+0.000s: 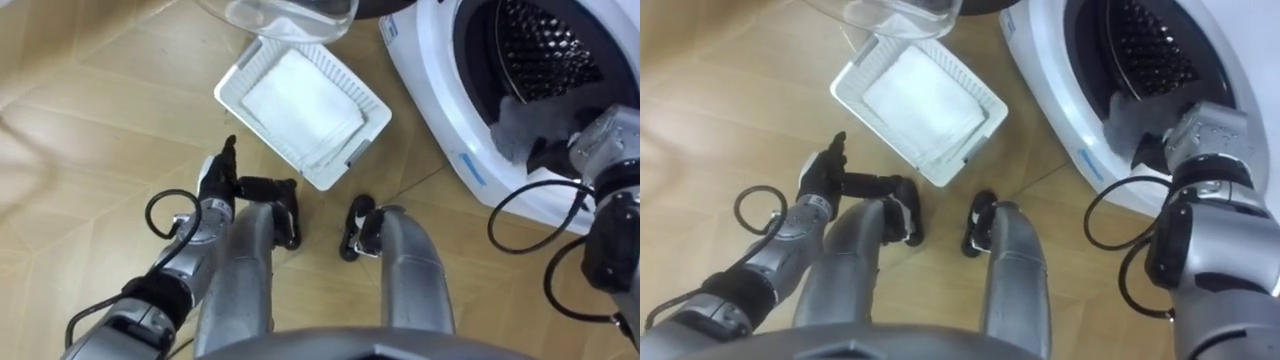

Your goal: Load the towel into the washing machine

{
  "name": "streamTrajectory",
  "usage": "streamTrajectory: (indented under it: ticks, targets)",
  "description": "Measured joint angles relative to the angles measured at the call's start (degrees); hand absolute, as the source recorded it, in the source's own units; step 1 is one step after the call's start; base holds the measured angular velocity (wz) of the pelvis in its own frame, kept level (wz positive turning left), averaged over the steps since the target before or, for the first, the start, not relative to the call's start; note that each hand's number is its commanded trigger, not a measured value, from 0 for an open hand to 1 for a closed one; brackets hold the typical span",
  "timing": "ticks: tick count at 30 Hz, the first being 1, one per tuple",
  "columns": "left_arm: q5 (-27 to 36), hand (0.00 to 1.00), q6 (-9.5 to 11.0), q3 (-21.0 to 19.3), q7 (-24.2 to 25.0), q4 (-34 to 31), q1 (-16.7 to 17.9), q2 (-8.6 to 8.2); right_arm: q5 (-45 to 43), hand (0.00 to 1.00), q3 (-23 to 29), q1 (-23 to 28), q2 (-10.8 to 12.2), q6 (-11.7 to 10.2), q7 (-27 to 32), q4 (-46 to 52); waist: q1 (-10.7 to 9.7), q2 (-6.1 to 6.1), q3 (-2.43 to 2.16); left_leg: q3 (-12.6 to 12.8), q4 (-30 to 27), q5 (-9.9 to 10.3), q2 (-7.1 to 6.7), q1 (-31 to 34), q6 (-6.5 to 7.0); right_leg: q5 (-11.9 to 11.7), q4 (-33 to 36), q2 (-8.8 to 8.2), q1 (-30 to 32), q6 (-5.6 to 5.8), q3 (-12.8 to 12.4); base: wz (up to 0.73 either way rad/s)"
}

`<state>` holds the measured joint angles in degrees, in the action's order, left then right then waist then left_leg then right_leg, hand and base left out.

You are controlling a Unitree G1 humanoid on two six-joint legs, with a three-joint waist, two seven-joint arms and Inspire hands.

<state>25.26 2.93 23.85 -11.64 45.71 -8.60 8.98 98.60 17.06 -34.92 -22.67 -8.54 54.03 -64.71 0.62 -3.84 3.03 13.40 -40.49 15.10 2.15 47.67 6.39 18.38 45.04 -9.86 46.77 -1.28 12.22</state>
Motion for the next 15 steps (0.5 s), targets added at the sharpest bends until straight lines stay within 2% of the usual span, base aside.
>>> streamTrajectory:
  ticks: [3,6,8,9,11,13,15]
  targets:
    - [-0.1,0.00,0.1,-0.1,1.0,1.1,0.1,-0.42,-0.1,0.00,0.0,0.9,0.5,-1.4,0.0,-0.3,0.2,0.54,0.02,0.4,2.0,-0.1,-0.25,-2.6,-0.17,-0.2,-1.8,0.11,-2.4,0.25,-0.2,-0.05]
    - [-0.2,0.00,0.2,0.0,2.3,4.5,0.1,-0.73,-0.1,0.00,-0.1,3.2,2.4,-3.3,-2.1,-0.6,0.3,1.45,-0.05,0.4,3.4,-0.2,-0.20,-5.8,-0.29,-0.4,-4.4,0.66,-6.1,0.62,0.0,-0.01]
    - [-0.8,0.00,0.3,-0.1,2.3,8.0,0.0,-0.95,-0.5,0.00,-0.3,5.7,3.4,-4.2,-4.1,-1.0,1.2,2.13,-0.12,0.4,5.2,-0.3,-0.24,-8.4,-0.45,-0.8,-6.4,1.10,-8.9,0.90,0.1,-0.05]
    - [-0.8,0.00,0.4,-0.1,2.3,8.7,0.2,-0.87,-0.6,0.00,-0.3,6.5,3.6,-4.3,-4.6,-0.9,1.3,2.35,-0.22,0.4,5.7,-0.3,-0.25,-9.2,-0.50,-0.9,-6.9,1.15,-9.7,0.93,0.4,0.00]
    - [-0.8,0.00,1.0,-0.4,2.2,12.5,0.7,-0.06,-3.4,0.00,-1.9,9.4,5.8,-5.2,-6.8,-1.2,1.4,2.99,-0.45,0.2,7.8,-0.5,-0.36,-12.5,-0.83,-1.3,-9.7,1.61,-13.3,1.11,0.7,0.00]
    - [-1.3,0.00,1.3,-2.3,2.3,15.3,1.0,-0.21,-4.5,0.00,-3.0,11.8,7.4,-5.9,-8.4,-1.4,1.7,3.58,-0.80,0.2,9.4,-0.7,-0.24,-14.8,-1.12,-2.0,-11.8,2.28,-15.8,1.28,0.5,-0.07]
    - [-2.6,0.00,1.8,-4.2,2.4,17.8,1.3,-0.42,-5.2,0.00,-3.7,14.4,8.1,-6.1,-9.1,-2.7,2.3,3.99,-1.03,0.3,11.6,-1.1,-0.54,-17.5,-1.38,-2.5,-13.7,2.39,-18.2,1.42,0.6,-0.07]
